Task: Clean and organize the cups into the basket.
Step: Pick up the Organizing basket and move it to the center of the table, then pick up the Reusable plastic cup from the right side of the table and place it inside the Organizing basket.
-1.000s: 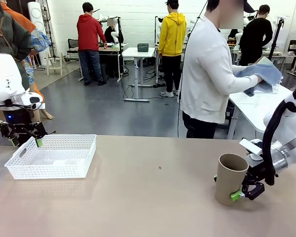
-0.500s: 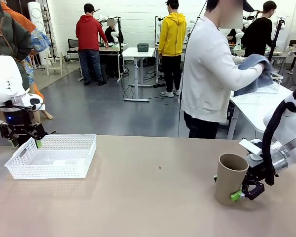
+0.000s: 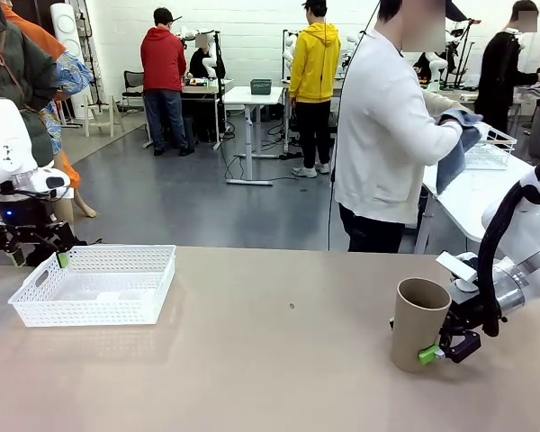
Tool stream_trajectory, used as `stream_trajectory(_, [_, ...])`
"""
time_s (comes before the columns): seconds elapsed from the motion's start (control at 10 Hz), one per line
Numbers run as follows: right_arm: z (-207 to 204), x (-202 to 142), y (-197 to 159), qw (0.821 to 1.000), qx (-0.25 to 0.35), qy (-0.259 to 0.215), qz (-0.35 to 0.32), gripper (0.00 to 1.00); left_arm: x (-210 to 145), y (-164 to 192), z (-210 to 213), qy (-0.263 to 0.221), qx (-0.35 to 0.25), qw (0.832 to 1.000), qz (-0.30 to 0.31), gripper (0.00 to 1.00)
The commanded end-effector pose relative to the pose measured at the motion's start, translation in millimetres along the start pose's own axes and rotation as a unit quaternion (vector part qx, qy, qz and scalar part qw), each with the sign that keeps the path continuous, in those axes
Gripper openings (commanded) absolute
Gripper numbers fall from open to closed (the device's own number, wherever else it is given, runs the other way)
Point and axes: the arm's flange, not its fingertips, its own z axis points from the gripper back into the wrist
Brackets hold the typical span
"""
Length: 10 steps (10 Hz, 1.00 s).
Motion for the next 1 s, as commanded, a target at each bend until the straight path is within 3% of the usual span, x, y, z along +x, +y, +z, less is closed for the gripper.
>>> stream_trajectory(0.0, [-7.2, 1.0, 0.9, 1.000, -0.015, 0.002, -0.009, 1.00, 2.5, 3.3, 2.1, -0.004, 0.008, 1.000, 0.004, 1.00])
stream_trajectory(0.9, [-8.2, 0.1, 1.4, 1.000, -0.015, 0.003, -0.010, 1.00, 36.1, 15.5, -15.1, 0.004, -0.008, 1.000, 0.005, 1.00])
